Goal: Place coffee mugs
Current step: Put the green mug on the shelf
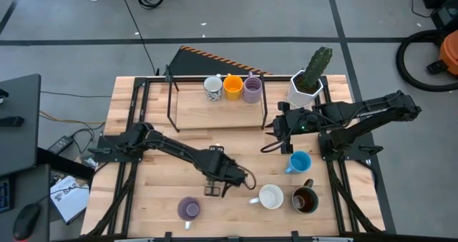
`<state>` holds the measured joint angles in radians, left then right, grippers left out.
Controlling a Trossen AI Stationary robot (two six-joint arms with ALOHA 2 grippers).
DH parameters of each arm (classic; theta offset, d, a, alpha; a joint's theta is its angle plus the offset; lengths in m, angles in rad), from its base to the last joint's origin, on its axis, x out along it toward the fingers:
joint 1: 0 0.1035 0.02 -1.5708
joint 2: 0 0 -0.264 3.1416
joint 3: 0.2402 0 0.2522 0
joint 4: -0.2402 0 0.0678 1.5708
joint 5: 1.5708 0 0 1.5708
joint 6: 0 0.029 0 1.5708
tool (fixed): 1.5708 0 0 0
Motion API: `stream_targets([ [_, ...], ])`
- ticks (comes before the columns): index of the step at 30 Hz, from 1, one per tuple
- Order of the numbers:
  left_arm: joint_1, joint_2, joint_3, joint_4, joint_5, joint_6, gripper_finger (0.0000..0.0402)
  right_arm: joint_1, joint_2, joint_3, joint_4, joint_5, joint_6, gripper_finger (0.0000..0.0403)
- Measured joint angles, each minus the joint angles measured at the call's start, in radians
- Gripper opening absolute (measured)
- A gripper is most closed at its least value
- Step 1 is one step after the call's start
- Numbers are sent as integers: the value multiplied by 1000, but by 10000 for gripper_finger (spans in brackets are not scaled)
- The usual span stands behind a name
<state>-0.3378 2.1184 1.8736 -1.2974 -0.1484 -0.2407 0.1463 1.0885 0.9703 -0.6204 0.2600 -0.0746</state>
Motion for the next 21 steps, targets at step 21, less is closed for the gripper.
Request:
stream_targets([
  [21,100,-487,-358,13,-150,439,24,4,-3,0,11,-3,13,107],
])
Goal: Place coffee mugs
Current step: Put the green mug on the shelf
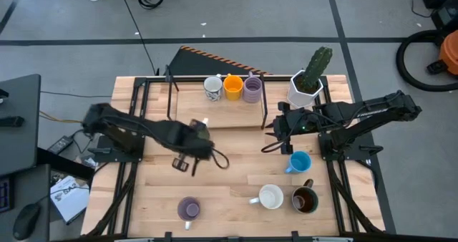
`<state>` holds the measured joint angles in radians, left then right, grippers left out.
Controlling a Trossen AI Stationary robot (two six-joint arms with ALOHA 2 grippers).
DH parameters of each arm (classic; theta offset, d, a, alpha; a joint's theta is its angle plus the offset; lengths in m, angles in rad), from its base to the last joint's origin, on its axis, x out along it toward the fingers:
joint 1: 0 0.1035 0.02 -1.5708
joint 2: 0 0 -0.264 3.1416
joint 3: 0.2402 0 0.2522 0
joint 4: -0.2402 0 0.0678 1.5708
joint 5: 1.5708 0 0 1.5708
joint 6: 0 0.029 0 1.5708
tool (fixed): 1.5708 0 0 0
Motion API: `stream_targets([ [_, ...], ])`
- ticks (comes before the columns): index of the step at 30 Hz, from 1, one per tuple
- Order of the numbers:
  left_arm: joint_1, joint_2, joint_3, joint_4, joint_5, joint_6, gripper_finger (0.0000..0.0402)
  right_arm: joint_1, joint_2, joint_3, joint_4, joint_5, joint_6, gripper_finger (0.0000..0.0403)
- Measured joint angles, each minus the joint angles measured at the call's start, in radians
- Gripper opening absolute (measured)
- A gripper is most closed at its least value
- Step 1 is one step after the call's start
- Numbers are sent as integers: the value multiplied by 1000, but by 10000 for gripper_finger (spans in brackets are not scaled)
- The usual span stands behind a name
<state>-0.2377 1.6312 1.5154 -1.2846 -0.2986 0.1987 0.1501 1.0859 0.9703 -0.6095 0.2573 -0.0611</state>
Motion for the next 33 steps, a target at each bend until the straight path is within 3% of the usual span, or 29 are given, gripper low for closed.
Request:
stream_targets([
  [7,222,-135,-173,110,29,77,24,0,0,0,25,0,14,107],
  [13,392,-132,-175,161,121,167,24,0,0,0,26,0,42,107],
  [20,539,-126,-175,153,153,310,25,-6,0,0,40,2,43,107],
  [33,755,-126,-175,224,301,493,25,-23,0,0,97,3,43,107],
])
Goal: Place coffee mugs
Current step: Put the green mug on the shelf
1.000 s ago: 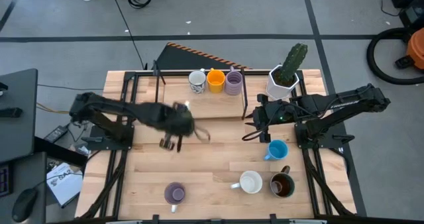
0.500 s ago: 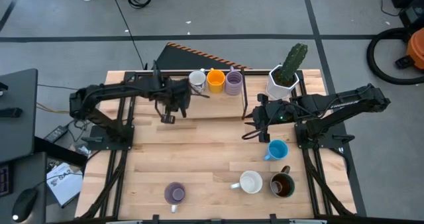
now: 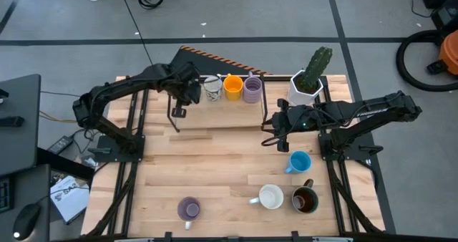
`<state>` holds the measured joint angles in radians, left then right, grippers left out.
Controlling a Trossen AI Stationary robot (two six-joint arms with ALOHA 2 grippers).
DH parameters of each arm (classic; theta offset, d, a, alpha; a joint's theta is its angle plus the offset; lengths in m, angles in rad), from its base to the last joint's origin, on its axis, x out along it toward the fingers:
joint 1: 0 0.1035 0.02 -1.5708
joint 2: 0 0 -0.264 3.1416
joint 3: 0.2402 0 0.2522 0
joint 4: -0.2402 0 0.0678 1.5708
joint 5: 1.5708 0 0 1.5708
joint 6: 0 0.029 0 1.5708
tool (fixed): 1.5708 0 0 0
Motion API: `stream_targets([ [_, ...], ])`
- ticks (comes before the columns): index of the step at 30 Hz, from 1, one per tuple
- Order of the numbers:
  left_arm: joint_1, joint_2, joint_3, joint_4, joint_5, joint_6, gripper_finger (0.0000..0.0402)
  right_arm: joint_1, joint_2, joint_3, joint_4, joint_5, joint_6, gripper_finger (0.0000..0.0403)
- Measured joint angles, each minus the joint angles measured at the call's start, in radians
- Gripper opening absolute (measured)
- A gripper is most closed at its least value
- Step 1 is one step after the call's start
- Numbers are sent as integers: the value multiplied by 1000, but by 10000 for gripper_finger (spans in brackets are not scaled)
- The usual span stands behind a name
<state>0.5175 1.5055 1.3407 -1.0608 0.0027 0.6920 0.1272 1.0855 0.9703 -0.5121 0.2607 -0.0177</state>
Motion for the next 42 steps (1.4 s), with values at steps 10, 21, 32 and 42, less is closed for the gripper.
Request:
stream_targets([
  [10,112,89,0,32,46,60,25,0,0,0,17,0,0,107],
  [21,181,173,1,61,75,106,25,0,0,0,18,0,-1,107],
  [32,202,176,2,69,111,95,46,0,0,0,17,1,-2,107],
  [42,178,176,2,106,90,78,113,0,0,0,16,5,-1,107],
])
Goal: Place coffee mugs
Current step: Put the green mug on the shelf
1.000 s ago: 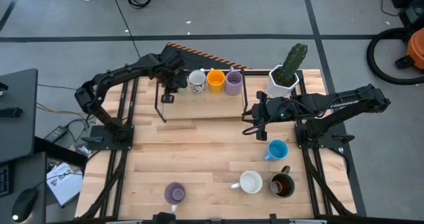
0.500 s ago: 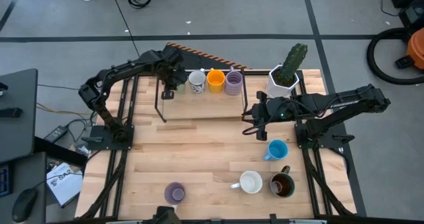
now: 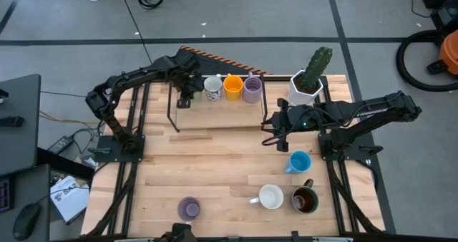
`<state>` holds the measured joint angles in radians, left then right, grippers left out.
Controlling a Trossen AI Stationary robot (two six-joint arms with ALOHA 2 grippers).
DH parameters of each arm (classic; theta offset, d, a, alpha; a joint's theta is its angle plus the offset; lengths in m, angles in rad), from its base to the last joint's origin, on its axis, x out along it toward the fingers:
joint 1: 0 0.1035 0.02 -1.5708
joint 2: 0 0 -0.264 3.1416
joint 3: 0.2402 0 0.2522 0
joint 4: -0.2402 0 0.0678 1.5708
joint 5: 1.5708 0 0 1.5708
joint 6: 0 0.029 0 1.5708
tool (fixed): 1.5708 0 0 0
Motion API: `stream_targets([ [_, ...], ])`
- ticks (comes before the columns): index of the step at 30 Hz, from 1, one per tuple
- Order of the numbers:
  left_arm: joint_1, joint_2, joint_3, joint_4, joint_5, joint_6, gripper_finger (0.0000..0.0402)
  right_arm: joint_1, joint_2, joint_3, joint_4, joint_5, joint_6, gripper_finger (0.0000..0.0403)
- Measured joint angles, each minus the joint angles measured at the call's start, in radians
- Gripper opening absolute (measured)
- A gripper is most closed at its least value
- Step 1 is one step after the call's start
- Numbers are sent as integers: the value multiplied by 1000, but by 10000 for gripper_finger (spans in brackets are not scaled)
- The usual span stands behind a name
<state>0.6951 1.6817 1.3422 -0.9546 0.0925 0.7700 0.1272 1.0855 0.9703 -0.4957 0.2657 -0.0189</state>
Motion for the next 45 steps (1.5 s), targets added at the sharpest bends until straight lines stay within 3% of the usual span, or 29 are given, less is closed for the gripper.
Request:
stream_targets([
  [6,-25,0,0,1,-6,-1,130,0,0,0,0,1,0,107],
  [31,-43,0,-1,62,16,75,130,0,0,0,0,2,-2,107],
  [45,-51,-53,-2,59,4,-5,131,0,0,0,0,1,-9,107],
])
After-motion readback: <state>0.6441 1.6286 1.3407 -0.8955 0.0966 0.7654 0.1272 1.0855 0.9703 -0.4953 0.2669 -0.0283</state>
